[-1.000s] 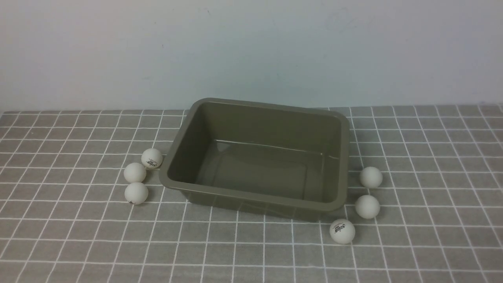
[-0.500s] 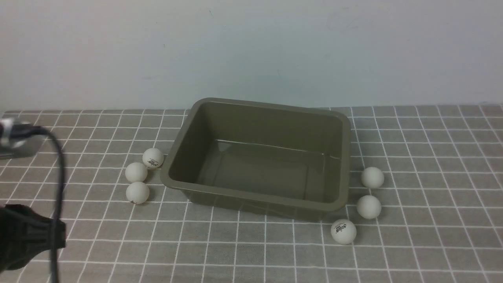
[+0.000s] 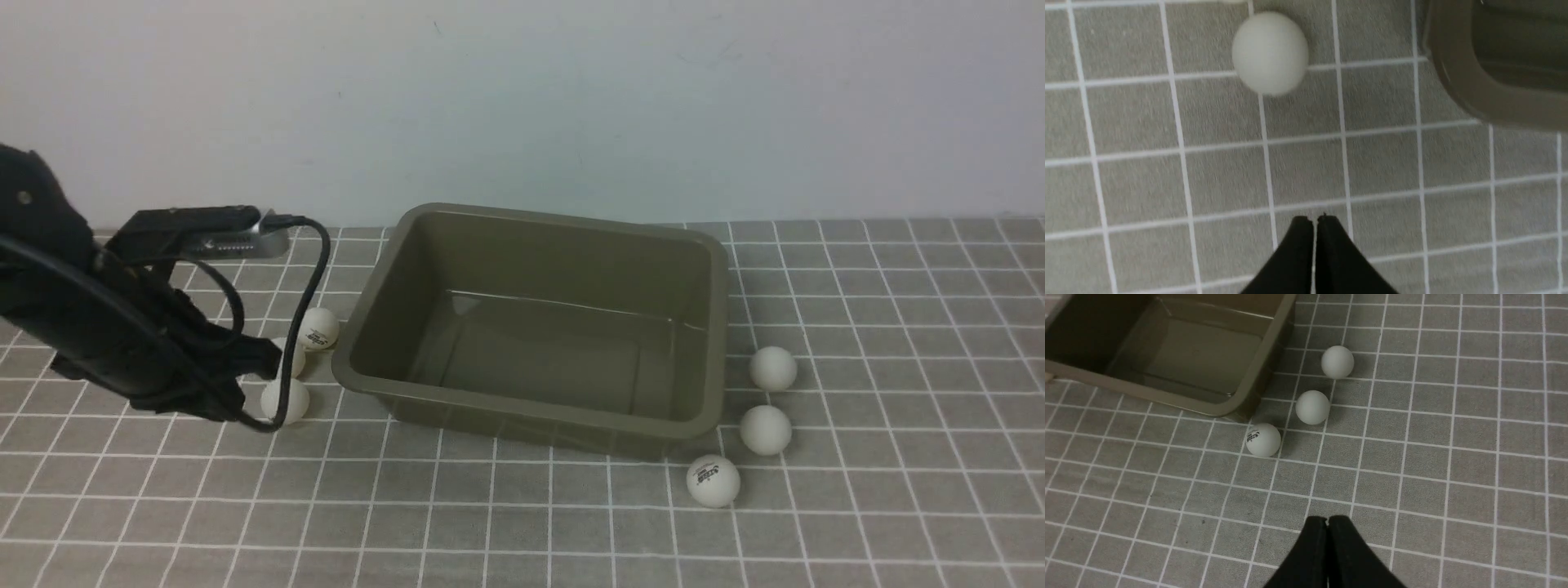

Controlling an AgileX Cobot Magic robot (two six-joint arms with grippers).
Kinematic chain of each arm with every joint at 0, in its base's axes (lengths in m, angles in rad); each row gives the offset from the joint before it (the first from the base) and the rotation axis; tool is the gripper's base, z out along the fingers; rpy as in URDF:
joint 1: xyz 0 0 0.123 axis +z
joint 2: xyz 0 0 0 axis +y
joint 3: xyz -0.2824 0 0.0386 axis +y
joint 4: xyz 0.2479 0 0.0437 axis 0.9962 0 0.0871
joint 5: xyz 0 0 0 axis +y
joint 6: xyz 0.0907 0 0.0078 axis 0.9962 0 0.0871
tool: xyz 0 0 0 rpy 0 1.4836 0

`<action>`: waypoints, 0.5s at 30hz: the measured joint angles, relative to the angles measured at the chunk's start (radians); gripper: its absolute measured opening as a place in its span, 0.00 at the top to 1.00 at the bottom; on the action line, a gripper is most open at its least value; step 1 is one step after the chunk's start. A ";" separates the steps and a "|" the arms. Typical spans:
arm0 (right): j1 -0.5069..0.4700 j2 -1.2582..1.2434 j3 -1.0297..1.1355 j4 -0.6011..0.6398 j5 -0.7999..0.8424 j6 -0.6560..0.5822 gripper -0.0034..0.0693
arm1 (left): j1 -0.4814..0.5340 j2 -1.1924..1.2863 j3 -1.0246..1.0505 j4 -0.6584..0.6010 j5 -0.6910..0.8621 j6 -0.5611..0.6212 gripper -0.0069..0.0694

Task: Put the table tennis balls into the box on the grey coffee tablecloth.
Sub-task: 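Reach for and grasp a ping pong ball on the table beside the basket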

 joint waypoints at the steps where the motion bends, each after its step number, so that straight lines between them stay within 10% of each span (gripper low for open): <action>1: 0.000 0.000 0.000 0.000 0.000 0.000 0.97 | 0.000 0.006 -0.004 0.001 0.000 0.000 0.91; 8: 0.000 0.023 -0.018 0.015 0.024 -0.017 0.97 | 0.000 0.173 -0.118 0.018 -0.063 0.009 0.72; 15: 0.000 0.023 -0.019 0.016 0.023 -0.014 0.97 | 0.000 0.285 -0.152 0.019 -0.132 0.000 0.32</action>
